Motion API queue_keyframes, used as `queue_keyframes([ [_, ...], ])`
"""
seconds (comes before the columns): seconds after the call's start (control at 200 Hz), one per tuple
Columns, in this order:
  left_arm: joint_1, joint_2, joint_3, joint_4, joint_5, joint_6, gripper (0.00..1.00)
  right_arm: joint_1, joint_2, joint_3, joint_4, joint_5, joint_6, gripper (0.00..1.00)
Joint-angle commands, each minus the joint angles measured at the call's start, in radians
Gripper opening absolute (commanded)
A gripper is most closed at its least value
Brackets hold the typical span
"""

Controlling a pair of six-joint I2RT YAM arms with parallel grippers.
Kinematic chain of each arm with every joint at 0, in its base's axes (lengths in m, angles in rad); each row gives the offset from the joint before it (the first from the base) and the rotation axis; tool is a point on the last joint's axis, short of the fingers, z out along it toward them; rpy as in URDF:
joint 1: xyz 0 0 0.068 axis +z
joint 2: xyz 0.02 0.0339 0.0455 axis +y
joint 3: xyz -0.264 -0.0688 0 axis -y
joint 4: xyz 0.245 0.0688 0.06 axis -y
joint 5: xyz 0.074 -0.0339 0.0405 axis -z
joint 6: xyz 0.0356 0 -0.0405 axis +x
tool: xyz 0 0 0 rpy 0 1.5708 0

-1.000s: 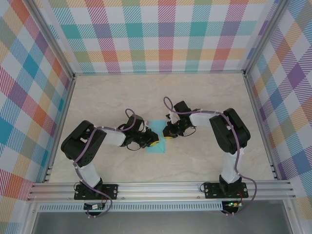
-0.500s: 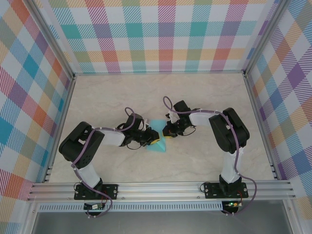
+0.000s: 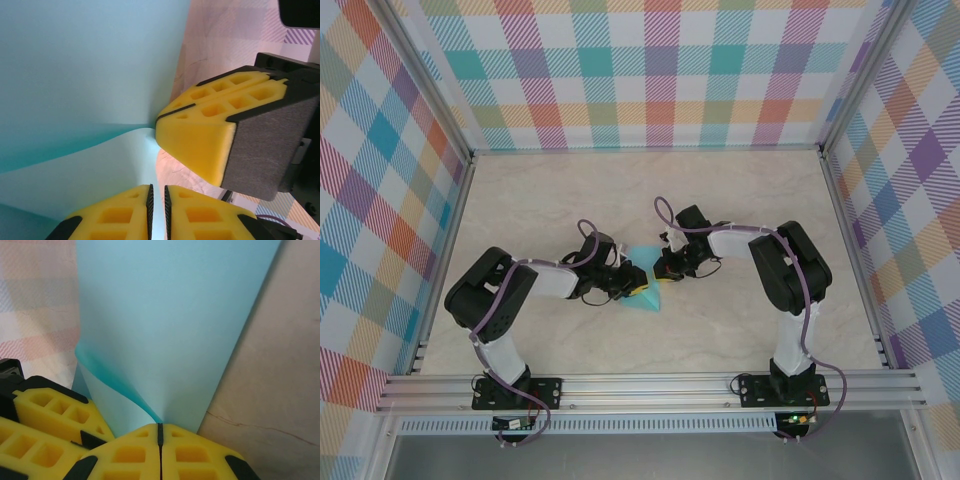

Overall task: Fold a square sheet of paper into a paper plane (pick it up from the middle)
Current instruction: Fold the triangle a second time at the center of the table.

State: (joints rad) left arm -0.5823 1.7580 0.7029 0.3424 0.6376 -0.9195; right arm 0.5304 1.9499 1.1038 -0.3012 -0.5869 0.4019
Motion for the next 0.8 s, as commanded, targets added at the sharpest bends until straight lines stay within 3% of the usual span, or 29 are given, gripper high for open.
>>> queue_keyframes([
  [0.0,-0.010,0.017,0.018,-0.016,0.008,0.017,0.16,0.005,0.015,0.013,-0.018,-0.005,-0.028,0.06],
  [0.795,-0.010,0.029,0.006,-0.045,-0.009,0.027,0.16,0.005,0.037,0.023,-0.022,-0.005,-0.032,0.06],
])
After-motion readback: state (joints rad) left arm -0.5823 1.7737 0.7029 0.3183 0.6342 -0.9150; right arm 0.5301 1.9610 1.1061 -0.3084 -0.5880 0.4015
